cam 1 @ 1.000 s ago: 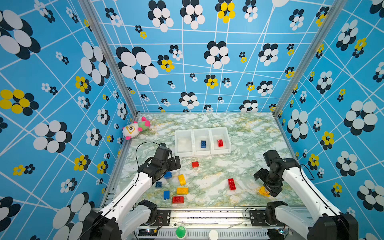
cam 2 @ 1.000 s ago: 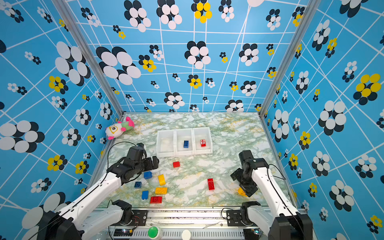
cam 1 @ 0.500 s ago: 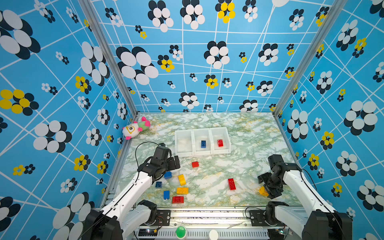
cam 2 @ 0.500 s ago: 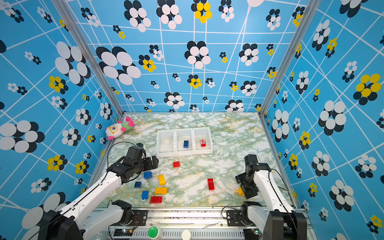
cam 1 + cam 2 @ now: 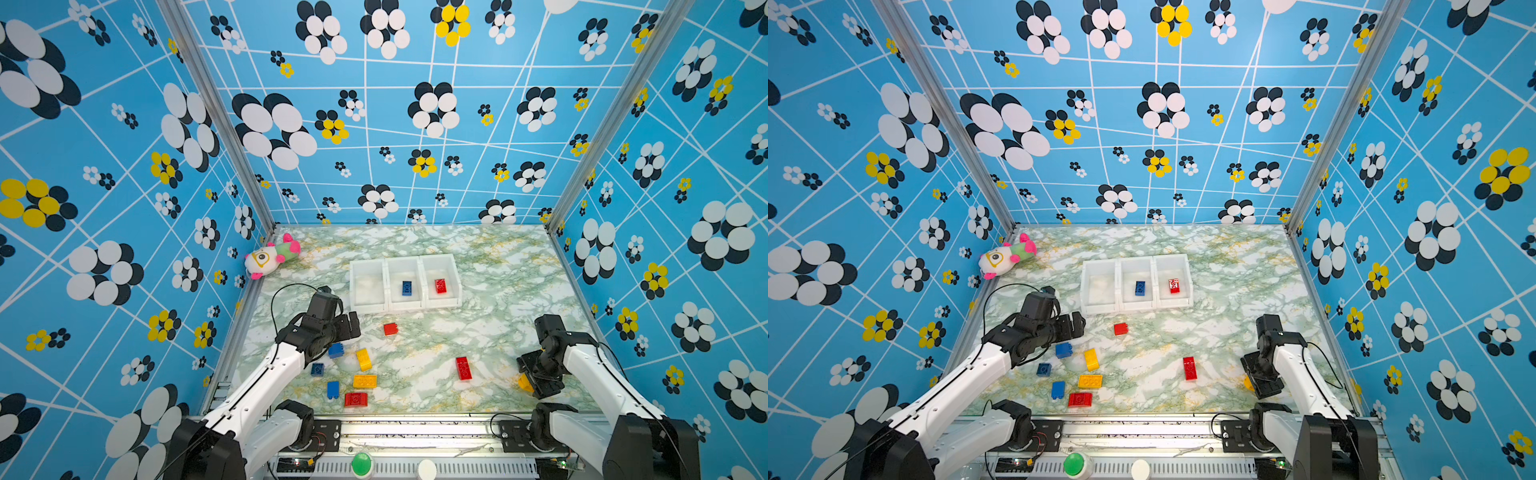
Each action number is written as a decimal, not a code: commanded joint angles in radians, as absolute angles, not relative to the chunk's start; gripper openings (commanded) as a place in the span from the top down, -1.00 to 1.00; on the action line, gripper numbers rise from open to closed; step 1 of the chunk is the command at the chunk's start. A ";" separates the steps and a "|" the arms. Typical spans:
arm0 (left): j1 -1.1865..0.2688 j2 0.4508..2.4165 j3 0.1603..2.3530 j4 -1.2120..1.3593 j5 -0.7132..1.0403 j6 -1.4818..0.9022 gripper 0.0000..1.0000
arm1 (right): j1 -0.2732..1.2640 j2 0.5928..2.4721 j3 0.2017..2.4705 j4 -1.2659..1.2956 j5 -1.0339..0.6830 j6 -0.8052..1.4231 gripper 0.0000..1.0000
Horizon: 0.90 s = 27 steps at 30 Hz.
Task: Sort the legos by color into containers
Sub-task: 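Lower the right gripper onto the small yellow brick and grasp it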
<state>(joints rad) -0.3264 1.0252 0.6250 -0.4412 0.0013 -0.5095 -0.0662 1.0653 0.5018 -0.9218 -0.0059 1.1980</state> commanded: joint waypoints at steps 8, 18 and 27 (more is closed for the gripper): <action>-0.315 1.015 0.614 -0.448 0.010 -0.513 -0.99 | -0.072 1.044 0.475 -0.877 0.022 1.211 0.23; -0.316 0.997 0.622 -0.462 0.006 -0.509 -0.99 | -0.072 1.056 0.571 -0.919 -0.013 1.080 0.11; -0.307 1.026 0.612 -0.440 0.017 -0.517 -0.99 | -0.116 1.035 0.697 -1.056 0.094 1.030 -0.59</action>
<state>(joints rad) -0.3191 1.0119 0.6250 -0.4412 0.0032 -0.5098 -0.0864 1.0309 0.6533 -0.9718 0.0330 1.0645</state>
